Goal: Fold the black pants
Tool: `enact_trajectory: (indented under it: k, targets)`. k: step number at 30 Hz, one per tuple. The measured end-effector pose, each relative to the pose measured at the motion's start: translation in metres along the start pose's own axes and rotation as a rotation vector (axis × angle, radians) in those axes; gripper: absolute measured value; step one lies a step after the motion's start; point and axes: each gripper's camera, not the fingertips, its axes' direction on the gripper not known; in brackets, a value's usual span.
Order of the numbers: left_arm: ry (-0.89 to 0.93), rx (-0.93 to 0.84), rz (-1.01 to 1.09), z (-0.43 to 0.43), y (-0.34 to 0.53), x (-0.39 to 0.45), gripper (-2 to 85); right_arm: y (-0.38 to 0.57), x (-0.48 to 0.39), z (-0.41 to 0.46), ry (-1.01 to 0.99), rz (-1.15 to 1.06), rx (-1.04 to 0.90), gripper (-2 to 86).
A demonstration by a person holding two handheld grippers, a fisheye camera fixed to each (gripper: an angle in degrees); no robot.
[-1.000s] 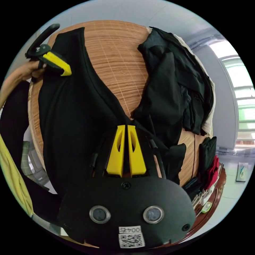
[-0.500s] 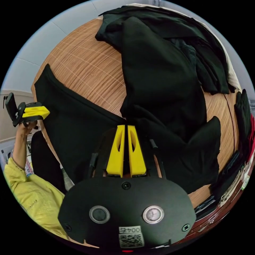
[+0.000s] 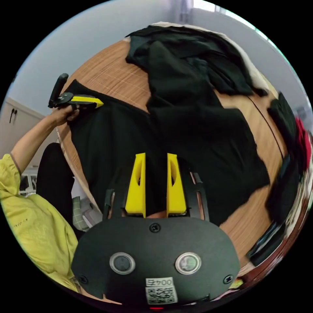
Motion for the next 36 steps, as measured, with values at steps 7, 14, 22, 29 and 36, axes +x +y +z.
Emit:
enact_trajectory:
  k: [7, 14, 22, 29, 36]
  targets:
    - [0.000, 0.004, 0.001, -0.002, -0.003, 0.001, 0.0, 0.298, 0.099, 0.000, -0.154, 0.703, 0.142, 13.2]
    - [-0.051, 0.003, 0.023, -0.006, -0.001, 0.007, 0.0, 0.395, 0.120, 0.029, -0.466, 0.871, 0.285, 13.0]
    - [-0.044, 0.004, 0.020, -0.013, 0.005, 0.001, 0.0, 0.384, 0.100, 0.006, -0.237, 0.719, 0.208, 1.3]
    - [-0.029, 0.004, 0.017, -0.020, 0.017, -0.008, 0.1, 0.358, 0.085, 0.022, 0.045, 0.571, 0.019, -0.3]
    - [-0.022, 0.008, 0.014, -0.029, 0.033, -0.016, 0.1, 0.322, 0.052, -0.027, 0.244, 0.662, 0.012, 1.1]
